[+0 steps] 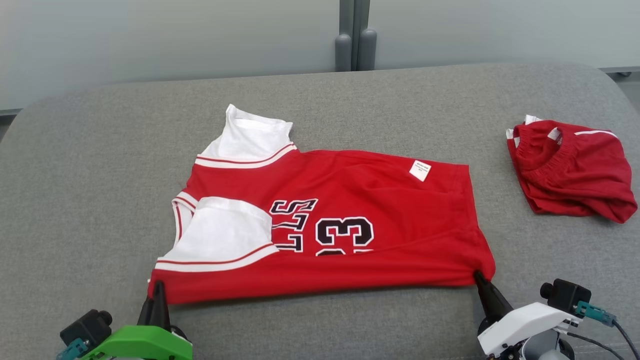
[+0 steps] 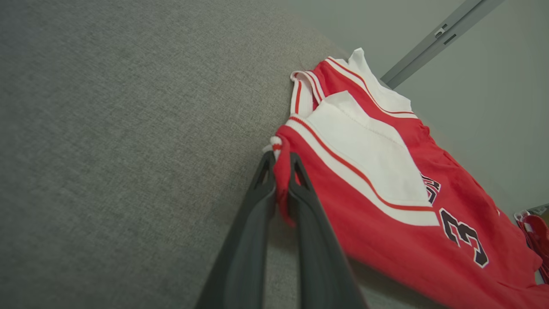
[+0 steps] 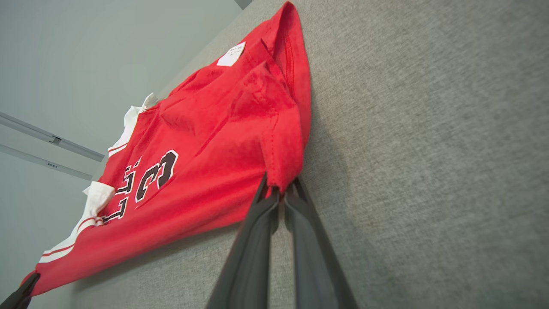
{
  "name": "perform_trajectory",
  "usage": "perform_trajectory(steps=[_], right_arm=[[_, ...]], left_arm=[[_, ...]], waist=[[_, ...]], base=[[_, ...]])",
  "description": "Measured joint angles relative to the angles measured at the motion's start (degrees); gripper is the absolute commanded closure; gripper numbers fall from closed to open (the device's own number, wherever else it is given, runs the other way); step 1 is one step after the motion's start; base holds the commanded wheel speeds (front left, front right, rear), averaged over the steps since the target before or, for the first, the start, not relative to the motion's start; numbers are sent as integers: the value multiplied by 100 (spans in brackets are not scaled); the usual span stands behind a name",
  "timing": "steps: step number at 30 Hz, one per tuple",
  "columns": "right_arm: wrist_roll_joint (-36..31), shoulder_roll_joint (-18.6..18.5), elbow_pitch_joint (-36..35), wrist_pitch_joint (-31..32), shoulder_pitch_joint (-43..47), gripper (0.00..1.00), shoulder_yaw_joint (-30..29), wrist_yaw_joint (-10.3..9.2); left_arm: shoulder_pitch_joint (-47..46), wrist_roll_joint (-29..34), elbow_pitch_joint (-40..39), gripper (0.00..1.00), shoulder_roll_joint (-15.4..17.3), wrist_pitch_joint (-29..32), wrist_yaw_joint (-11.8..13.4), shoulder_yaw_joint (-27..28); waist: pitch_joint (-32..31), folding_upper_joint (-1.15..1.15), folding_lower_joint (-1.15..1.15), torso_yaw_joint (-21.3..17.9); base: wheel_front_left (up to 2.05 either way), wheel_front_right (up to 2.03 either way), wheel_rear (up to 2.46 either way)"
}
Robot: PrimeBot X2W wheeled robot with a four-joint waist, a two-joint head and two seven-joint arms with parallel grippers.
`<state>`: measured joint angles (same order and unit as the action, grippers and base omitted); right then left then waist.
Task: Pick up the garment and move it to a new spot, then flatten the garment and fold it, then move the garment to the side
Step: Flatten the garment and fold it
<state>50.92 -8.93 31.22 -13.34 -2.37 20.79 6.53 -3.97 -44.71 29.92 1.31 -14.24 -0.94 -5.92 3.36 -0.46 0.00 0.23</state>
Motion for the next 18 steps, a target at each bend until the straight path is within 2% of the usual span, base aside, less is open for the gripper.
perform_trajectory(steps=[6,14,15,16,17,18], right_arm=[[1,48,-67,0,190,100,65,0],[-15,144,100,35,204,100,209,-1],[-44,153,120,36,204,93,237,-1],[-76,159,136,37,204,79,254,-1],[-102,158,143,36,204,64,256,-1],[-105,154,145,35,204,32,253,-2]], left_arm=[[387,0,-160,100,13,-1,105,-47],[410,120,-156,100,31,-1,226,-178],[410,132,-163,100,32,-1,259,-155],[410,163,-176,100,38,-1,287,-153],[409,187,-183,78,44,-2,303,-164],[410,216,-183,57,46,-2,304,-175]], waist=[[-80,0,0,58],[-101,0,0,14],[-104,0,0,-4],[-107,0,0,-24],[-108,0,0,-42],[-108,0,0,-54]], base=[[0,0,0],[0,0,0],[0,0,0],[0,0,0],[0,0,0],[0,0,0]])
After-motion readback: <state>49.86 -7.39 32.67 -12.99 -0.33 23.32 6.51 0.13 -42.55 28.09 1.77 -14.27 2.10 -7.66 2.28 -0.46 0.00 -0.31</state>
